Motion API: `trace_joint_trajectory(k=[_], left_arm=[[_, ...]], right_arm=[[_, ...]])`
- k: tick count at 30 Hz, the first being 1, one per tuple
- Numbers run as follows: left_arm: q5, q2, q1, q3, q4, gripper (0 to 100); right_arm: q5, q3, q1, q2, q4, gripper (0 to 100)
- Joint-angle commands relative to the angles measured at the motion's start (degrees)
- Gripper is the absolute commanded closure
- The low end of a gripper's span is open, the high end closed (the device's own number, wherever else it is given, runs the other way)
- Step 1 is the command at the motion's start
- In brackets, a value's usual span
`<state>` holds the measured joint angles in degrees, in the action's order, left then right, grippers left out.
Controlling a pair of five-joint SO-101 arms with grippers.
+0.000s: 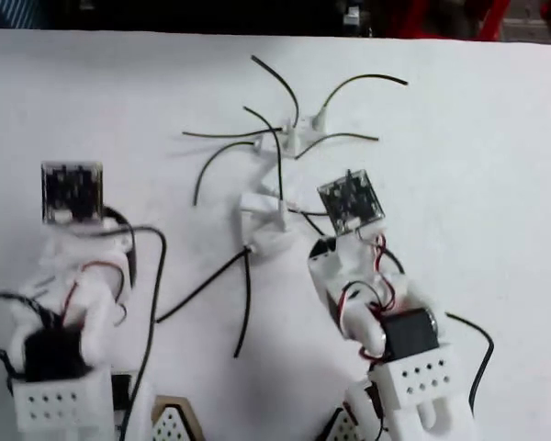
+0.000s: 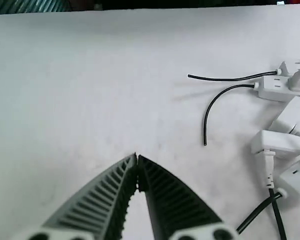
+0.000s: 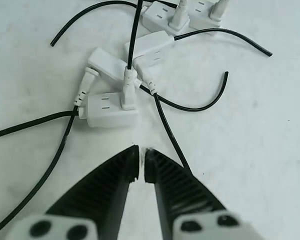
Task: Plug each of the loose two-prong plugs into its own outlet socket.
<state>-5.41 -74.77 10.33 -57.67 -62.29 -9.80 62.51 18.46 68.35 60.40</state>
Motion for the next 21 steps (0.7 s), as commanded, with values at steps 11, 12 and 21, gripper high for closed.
trace_joint_trajectory(k=[11, 12, 21], left_arm=[[-8.1, -30.3, 0.7, -28.7, -0.5, 98], [-8.4, -29.9, 0.6, -29.7, -0.5, 98], [-8.5, -29.5, 0.5, -38.5, -0.2, 98]], right_arm=[[4.0, 19.3, -0.7, 21.9, -3.7, 98.1], [4.0, 20.8, -0.7, 23.9, -3.7, 98.1], [5.2, 34.5, -0.6, 34.0, -4.5, 98.1]])
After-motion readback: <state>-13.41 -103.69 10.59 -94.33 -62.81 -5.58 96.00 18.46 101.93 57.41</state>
